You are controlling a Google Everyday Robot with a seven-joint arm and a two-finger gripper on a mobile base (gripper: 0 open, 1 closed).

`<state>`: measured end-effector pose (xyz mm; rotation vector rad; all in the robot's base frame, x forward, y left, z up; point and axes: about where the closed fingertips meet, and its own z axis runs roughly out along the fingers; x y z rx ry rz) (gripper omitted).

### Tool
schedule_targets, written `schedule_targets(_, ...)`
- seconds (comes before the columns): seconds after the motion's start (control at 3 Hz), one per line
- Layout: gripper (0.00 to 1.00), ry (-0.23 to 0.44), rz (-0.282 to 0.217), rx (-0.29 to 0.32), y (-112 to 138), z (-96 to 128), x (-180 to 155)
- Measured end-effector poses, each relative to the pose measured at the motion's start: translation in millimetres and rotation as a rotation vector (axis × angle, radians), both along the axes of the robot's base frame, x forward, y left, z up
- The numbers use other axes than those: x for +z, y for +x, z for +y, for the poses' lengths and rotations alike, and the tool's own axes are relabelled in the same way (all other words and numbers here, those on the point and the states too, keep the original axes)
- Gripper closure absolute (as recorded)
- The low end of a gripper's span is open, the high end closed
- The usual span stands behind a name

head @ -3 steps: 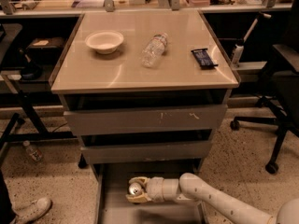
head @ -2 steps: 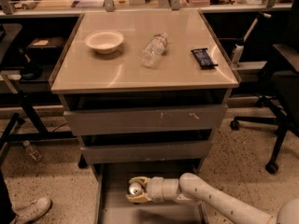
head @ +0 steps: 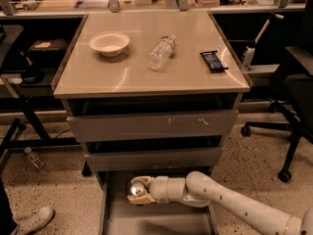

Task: Pick green can from bottom drawer and place on counter

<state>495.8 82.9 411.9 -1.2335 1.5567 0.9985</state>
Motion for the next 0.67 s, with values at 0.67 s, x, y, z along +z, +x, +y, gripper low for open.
schedule_targets(0.67,1.0,-0.067,-0.075,0.02,7.9,22.6,106.6)
